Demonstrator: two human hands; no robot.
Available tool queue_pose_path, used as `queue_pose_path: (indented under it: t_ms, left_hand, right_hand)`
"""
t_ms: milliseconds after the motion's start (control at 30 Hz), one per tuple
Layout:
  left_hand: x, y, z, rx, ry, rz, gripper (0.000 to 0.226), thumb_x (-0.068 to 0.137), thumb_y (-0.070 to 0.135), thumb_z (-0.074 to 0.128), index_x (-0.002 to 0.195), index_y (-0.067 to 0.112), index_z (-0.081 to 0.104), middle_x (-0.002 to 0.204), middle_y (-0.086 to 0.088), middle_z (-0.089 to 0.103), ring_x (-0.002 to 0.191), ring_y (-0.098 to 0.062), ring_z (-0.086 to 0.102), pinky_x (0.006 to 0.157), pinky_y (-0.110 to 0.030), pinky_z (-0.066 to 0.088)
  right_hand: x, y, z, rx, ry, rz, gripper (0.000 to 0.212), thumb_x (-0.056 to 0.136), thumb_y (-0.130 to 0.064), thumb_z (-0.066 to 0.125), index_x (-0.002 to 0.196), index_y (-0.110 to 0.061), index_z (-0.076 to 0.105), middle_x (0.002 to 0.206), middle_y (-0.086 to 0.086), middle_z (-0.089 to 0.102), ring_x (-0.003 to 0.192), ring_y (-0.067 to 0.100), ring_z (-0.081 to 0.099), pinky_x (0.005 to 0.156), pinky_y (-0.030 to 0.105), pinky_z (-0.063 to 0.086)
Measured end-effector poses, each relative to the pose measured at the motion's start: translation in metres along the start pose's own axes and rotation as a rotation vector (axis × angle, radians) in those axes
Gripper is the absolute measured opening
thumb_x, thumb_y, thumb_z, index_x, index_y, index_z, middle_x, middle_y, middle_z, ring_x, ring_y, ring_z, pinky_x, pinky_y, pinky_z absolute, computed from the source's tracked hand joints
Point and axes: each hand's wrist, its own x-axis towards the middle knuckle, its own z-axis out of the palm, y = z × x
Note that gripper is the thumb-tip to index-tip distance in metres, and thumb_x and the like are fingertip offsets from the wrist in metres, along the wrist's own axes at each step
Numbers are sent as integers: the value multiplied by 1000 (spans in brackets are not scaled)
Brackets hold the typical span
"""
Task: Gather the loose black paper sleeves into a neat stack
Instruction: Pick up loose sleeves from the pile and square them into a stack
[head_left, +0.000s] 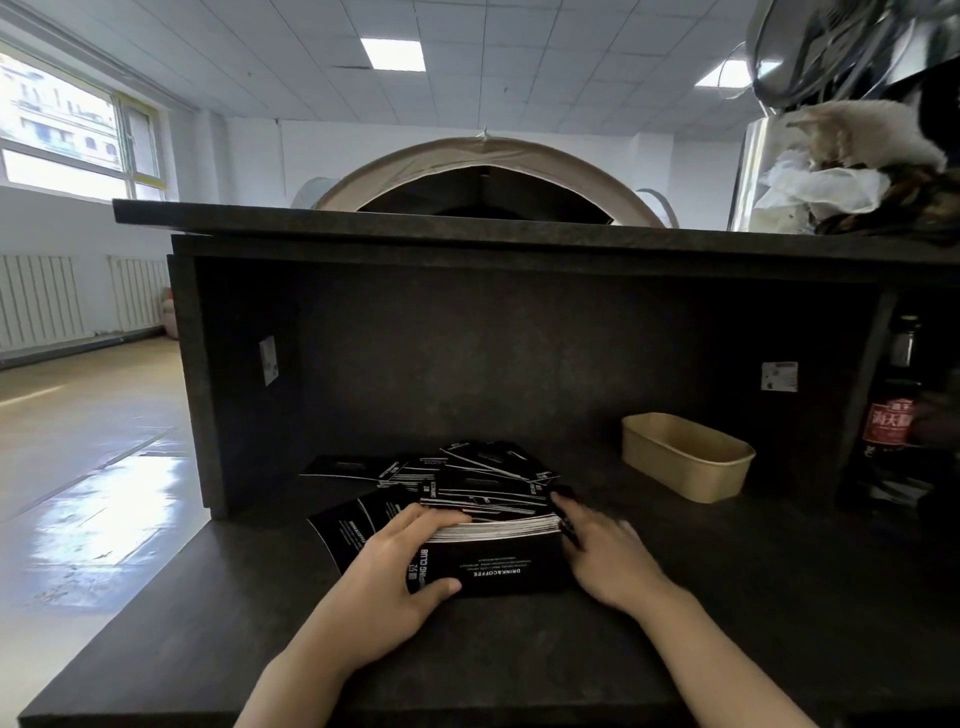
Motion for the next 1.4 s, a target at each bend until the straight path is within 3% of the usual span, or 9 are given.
queue_pose_path:
  t_ms: [133, 233, 367, 567, 733, 933, 1167, 1300, 1400]
  left_hand:
    - [-1, 1, 0, -10, 8, 13, 46, 87, 31, 68, 129, 42, 50, 115, 28, 49, 115, 6, 49, 99, -7, 36]
    - [-1, 3, -1, -13, 10, 4, 44, 89, 32, 66, 129, 41, 51, 116, 26, 50, 116, 6, 49, 98, -7, 36]
    - [-1, 3, -1, -14, 8, 7, 44, 89, 30, 67, 128, 42, 51, 116, 25, 52, 116, 5, 50, 98, -8, 37]
    - [-1, 3, -1, -9, 17, 20, 43, 88, 29, 67, 126, 41, 52, 115, 25, 52, 115, 5, 51, 97, -6, 35]
    - [0, 3, -2, -6, 16, 31, 43, 88, 28, 67, 126, 40, 53, 116, 23, 54, 115, 4, 52, 97, -7, 36]
    - [0, 2, -1, -1, 15, 28, 44, 88, 28, 68, 127, 41, 52, 116, 26, 53, 116, 6, 51, 98, -7, 35]
    - [-2, 2, -2, -8, 12, 5, 50, 87, 31, 68, 131, 43, 47, 120, 30, 51, 118, 8, 48, 102, -12, 37]
    - [-1, -1, 0, 3, 34, -39, 68, 86, 36, 69, 142, 45, 31, 132, 31, 44, 125, 13, 42, 108, -13, 34]
    - [-1, -3, 1, -8, 47, -76, 81, 85, 39, 69, 149, 43, 19, 140, 36, 33, 131, 18, 30, 108, -4, 23]
  right_hand:
    - [0, -1, -6, 14, 211, 19, 46, 96, -35, 50, 140, -25, 44, 120, -5, 65, 119, 15, 54, 101, 32, 38]
    - [-1, -3, -10, 117, 250, 71, 33, 91, -37, 58, 121, -25, 59, 96, -9, 67, 107, 15, 56, 94, 34, 43]
    - [-2, -6, -8, 85, 129, 135, 41, 87, -37, 63, 126, -27, 53, 108, -8, 54, 116, 14, 50, 98, 35, 36]
    - [2, -3, -13, 326, 0, 315, 51, 79, -29, 76, 124, -24, 53, 95, -9, 55, 107, 17, 58, 101, 38, 40]
    - [3, 3, -7, 568, 110, 288, 23, 71, -16, 82, 81, -22, 62, 78, 1, 63, 76, 17, 61, 82, 39, 51]
    - [-2, 5, -10, 768, 226, 318, 8, 81, -8, 74, 85, -8, 67, 89, 15, 71, 87, 27, 68, 84, 40, 53]
    - [-7, 5, -19, 875, 499, 369, 16, 89, -9, 64, 79, -21, 65, 87, 3, 69, 87, 19, 65, 80, 34, 52]
    - [-14, -6, -31, 1071, 456, 263, 17, 93, -1, 54, 83, -10, 63, 80, 3, 69, 68, 12, 64, 52, 9, 45]
    - [-16, -10, -32, 1043, 343, 127, 18, 93, 0, 54, 81, -10, 65, 75, -4, 69, 62, 1, 64, 53, 9, 44]
